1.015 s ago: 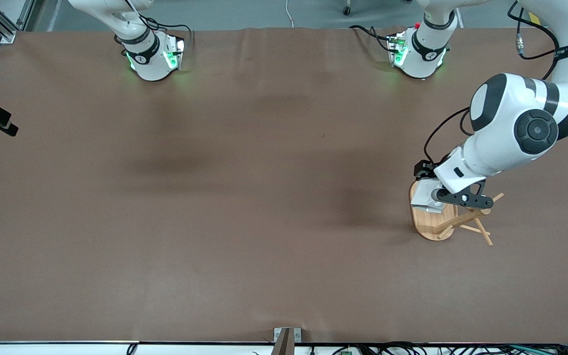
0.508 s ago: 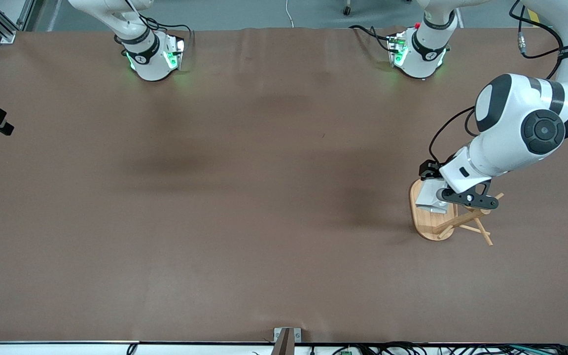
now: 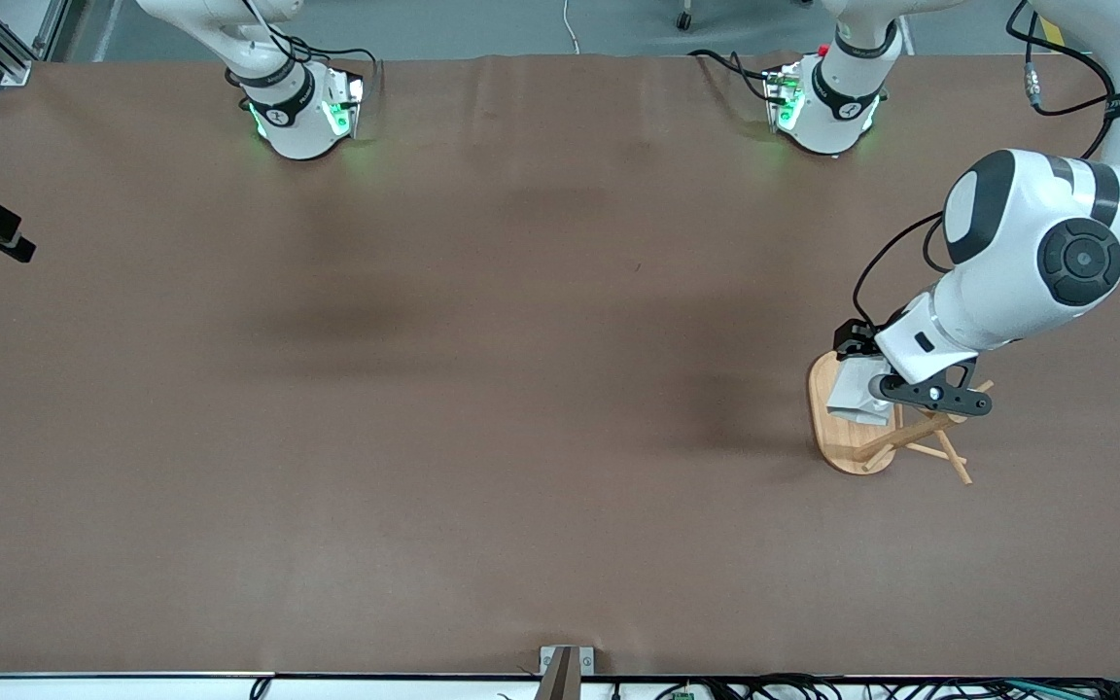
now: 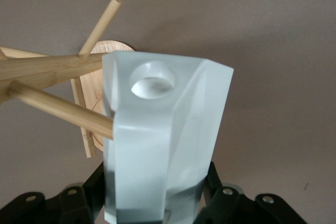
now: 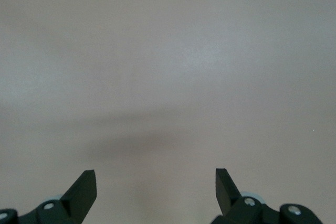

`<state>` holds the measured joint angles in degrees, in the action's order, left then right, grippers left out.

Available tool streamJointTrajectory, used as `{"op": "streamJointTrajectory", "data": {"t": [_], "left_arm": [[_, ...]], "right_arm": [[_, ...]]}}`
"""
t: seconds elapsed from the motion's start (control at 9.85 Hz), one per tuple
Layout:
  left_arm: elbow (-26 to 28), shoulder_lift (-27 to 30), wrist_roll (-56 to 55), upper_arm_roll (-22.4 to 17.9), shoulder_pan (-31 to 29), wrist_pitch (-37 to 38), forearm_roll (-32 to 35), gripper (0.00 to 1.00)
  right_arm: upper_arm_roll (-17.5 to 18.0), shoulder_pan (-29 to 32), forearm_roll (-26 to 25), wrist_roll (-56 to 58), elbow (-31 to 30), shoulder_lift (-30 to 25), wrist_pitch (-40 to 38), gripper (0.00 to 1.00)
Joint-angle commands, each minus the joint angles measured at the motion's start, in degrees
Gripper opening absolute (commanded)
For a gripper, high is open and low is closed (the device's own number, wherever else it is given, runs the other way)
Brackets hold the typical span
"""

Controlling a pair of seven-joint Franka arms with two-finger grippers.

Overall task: Hang cup on rack
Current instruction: 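Slide the cup handle onto a rack peg with the left gripper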

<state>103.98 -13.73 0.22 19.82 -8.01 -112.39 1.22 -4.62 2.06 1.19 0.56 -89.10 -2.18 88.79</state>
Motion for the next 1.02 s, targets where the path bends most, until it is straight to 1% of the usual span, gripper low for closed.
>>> {"op": "streamJointTrajectory", "data": {"t": [0.0,0.1,0.91], "left_arm": [[1.93,-0.42,2.23,-0.93,0.45,-1.86,-0.86,0.19],[1.93,-0.59,2.24,-1.71,0.54,-1.86,-0.86,0.19],[1.84,-2.08,5.22,-3.21,0.19,-3.27,-0.86,0.20]], "right_arm": [[1.28,1.02,-1.01,-0.56,-1.08,-0.99,-0.20,1.00],[1.28,1.02,-1.01,-0.47,-1.08,-1.07,-0.20,1.00],[1.37,0.06,-1.01,-0.29,-1.78,-1.07,-0.47,1.00]]}}
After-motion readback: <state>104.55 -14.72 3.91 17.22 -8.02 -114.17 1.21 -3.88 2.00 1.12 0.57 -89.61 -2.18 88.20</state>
